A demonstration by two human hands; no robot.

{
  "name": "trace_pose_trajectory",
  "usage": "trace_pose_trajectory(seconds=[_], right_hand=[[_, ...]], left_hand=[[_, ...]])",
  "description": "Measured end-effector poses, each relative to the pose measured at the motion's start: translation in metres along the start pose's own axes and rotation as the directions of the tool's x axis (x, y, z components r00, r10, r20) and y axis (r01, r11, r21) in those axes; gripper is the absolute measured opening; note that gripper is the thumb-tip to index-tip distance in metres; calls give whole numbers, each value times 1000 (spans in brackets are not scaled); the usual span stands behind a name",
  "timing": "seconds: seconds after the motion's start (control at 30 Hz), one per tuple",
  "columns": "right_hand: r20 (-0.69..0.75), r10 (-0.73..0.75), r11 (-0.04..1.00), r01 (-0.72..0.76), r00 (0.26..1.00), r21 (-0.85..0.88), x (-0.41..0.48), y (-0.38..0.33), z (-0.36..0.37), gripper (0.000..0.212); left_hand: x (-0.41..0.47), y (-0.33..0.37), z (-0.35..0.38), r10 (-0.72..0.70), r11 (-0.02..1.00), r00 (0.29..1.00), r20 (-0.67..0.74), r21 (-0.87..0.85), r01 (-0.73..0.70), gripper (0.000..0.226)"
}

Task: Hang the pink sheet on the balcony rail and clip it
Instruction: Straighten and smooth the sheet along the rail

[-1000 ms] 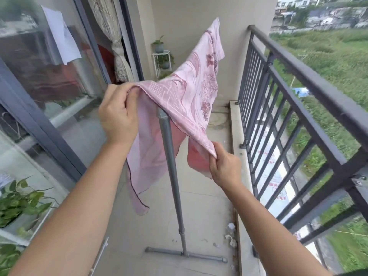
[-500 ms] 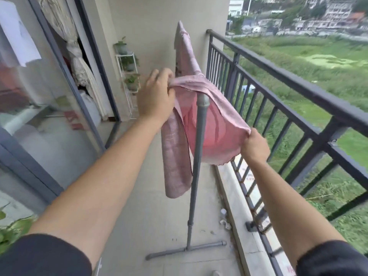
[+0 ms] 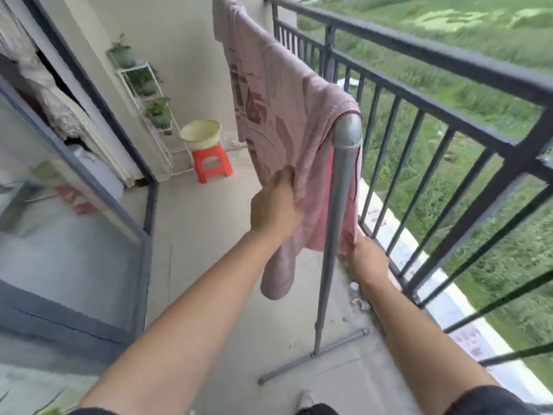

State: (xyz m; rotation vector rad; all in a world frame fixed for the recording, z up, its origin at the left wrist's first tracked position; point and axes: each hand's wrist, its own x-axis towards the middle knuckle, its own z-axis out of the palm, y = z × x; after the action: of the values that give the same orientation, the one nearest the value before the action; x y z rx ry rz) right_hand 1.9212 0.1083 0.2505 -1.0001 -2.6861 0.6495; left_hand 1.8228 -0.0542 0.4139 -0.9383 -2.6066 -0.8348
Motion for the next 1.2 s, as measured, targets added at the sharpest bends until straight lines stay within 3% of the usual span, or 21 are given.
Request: trace_pose_trajectory(seconds=[0.1, 0.2, 0.27, 0.37, 0.43, 0.5, 0.57, 0.63, 0.67, 0.7, 0.73, 0.8, 0.83, 0.9, 0.97, 1.03, 1.13, 1.2], right_hand=[[-48, 13, 998, -16, 999, -54, -21, 22, 17, 30], [-130, 147, 984, -159, 981, -85, -36, 43, 17, 27], [-223, 280, 959, -282, 934, 25, -27, 48, 11, 21], [-258, 347, 934, -309, 902, 178, -18, 51, 0, 29], [-214, 319, 947, -318, 923, 37, -34, 44, 5, 29], [-124, 359, 923, -371, 925, -98, -53, 30, 19, 35], [-52, 515, 846, -517, 856, -127, -62, 15, 33, 35], [98, 691, 718, -664, 716, -208, -71, -5, 48, 36], [206, 732, 680, -677, 650, -280, -76, -20, 56, 43], [314, 749, 662, -680, 583, -316, -82, -41, 66, 50], [406, 755, 643, -705, 515, -301, -87, -68, 72, 56], [532, 738, 557, -819, 414, -136, -88, -127, 82, 56], [578, 717, 511, -858, 390, -55, -81, -151, 87, 56], [588, 703, 496, -868, 399, -3, -59, -184, 104, 59], [515, 742, 465, -883, 430, 66, -27, -211, 121, 53], [481, 737, 473, -871, 474, 134, 9, -242, 131, 60], [642, 621, 528, -845, 450, 81, 68, -288, 141, 76], [690, 512, 628, -771, 512, 107, 114, -318, 144, 70]], left_hand=[[-10, -23, 30, -5, 1000, 986, 168, 5, 4, 34], [-14, -39, 56, -22, 1000, 956, 294, -7, 26, 31], [-12, -42, 67, -40, 997, 931, 363, -54, 64, 25], [-6, -48, 80, -10, 989, 905, 426, -132, 73, 29], [-5, -59, 88, 69, 993, 864, 499, -121, -9, 29], [-5, -75, 97, 136, 989, 757, 640, -138, -60, 24], [-1, -97, 101, 177, 984, 560, 809, -162, -77, 34], [8, -129, 103, 238, 952, 361, 902, -142, -272, 84], [13, -149, 104, 244, 922, 299, 923, -126, -366, 106], [18, -170, 103, 263, 906, 283, 923, -135, -402, 109], [26, -191, 98, 291, 912, 323, 900, -160, -378, 93], [44, -231, 86, 330, 937, 520, 788, -209, -279, 38], [56, -249, 77, 322, 945, 610, 724, -204, -255, 25], [81, -286, 58, 282, 958, 705, 651, -151, -244, 27], [109, -323, 42, 211, 977, 765, 609, -105, -185, 30], [140, -359, 35, 159, 987, 824, 544, -69, -144, 31], [193, -401, 26, 118, 993, 881, 459, -43, -111, 33], [235, -421, 20, 121, 992, 899, 420, -31, -119, 34]])
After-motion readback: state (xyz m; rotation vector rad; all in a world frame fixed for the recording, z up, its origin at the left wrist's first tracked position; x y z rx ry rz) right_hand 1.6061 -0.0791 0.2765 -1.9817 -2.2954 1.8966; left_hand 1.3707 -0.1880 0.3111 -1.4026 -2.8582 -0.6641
